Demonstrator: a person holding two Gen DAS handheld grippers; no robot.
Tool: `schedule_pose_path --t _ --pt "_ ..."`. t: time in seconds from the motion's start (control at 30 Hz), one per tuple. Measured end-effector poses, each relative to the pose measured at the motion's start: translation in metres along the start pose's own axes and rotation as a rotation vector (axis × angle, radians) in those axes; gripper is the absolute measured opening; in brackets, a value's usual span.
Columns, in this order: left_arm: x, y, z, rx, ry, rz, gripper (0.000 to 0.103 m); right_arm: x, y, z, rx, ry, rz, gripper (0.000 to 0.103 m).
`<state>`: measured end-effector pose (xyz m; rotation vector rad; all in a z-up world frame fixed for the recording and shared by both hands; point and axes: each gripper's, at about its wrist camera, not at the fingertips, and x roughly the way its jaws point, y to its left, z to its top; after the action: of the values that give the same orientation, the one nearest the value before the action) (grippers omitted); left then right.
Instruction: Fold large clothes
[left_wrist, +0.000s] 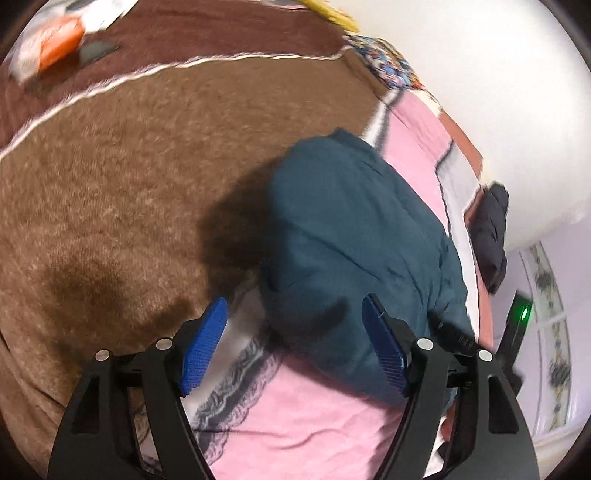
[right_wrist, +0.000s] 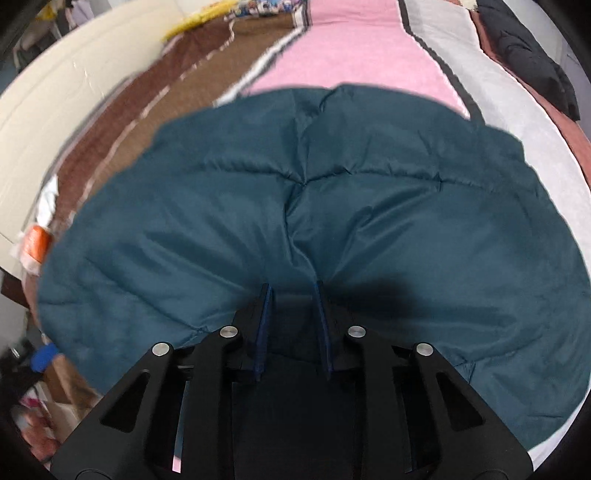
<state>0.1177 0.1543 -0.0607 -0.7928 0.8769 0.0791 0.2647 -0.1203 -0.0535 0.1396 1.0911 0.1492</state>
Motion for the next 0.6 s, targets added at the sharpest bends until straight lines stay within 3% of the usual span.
schedule_pose_path --t 0.2,0.27,0.37,0.43,0.6 --pt "0.021 0.001 0.004 -0.128 0.081 -0.125 0.073 0.006 0.005 -0.007 -0.022 -0.013 -0.053 0.021" --pt "0.030 -0.005 -0.001 -0.108 0.095 -0.118 0.073 0.002 0.000 -0.007 0.013 -0.013 -0.027 0.022" --pt "0.046 -0.013 -0.004 -0.064 0.090 -0.051 0.074 -0.014 -0.006 -0.004 0.063 -0.017 0.049 0.022" --pt "0.054 -0.014 -0.003 -0.055 0.074 -0.027 0.074 -0.034 -0.011 0.002 0.082 -0.076 0.086 0.022" --pt "0.070 -0.013 0.000 -0.052 0.057 -0.026 0.074 -0.054 -0.015 0.050 0.096 -0.156 0.047 0.020"
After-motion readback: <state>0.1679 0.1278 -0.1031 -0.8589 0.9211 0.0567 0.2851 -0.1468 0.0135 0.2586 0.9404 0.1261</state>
